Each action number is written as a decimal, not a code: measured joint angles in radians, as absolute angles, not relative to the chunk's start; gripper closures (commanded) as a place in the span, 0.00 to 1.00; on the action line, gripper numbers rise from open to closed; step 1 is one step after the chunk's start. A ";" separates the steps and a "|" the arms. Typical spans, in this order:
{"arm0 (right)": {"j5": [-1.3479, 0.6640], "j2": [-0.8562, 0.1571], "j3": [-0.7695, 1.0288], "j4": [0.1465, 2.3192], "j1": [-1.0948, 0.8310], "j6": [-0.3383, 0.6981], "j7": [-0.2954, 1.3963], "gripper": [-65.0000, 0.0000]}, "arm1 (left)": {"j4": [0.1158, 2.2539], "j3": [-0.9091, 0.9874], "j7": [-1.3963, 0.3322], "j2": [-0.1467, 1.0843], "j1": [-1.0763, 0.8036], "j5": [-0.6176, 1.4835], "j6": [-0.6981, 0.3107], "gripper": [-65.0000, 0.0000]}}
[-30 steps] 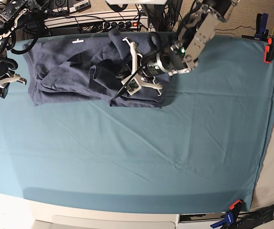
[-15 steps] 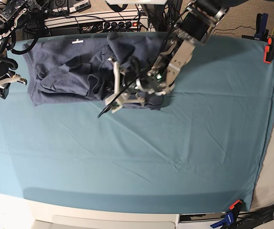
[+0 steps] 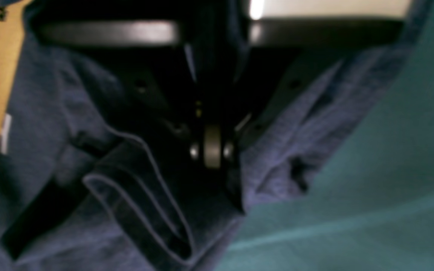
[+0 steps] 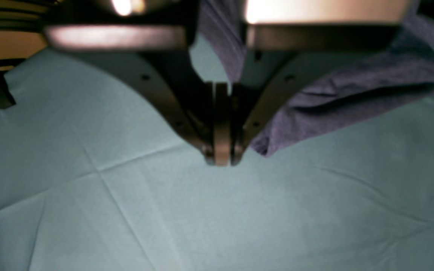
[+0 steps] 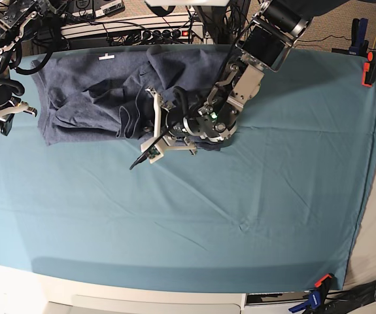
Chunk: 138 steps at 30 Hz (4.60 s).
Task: Fold the T-shirt properly
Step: 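Tuck and flatten the bunched fabric with the left gripper, then open the left gripper and withdraw it away from the shirt, then grasp the shirt's folded end with the right gripper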
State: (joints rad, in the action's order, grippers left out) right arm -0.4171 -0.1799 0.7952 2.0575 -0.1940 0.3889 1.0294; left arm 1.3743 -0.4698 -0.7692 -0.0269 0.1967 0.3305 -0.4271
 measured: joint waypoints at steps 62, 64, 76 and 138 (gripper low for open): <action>-0.825 -0.383 0.719 1.547 -0.247 0.547 1.163 0.41 | 1.586 0.100 -1.066 0.789 0.402 0.622 -0.423 1.00; -0.831 -0.382 0.719 1.512 -0.247 0.547 1.158 0.41 | 1.586 0.142 -1.071 0.802 0.375 0.646 -0.426 1.00; -1.101 -0.364 0.730 1.288 -0.205 0.652 1.143 0.41 | 1.585 0.230 -1.096 0.795 0.210 0.728 -0.498 1.00; -1.137 -0.101 0.546 1.876 -0.230 0.661 1.418 0.94 | 1.586 0.447 -1.093 0.910 0.191 0.779 -0.498 1.00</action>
State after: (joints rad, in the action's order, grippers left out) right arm -1.1370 -0.1013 0.5465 1.8759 -0.2298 0.6613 1.4178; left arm 1.5856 0.4473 -1.0935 0.9100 0.1913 0.7792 -0.4980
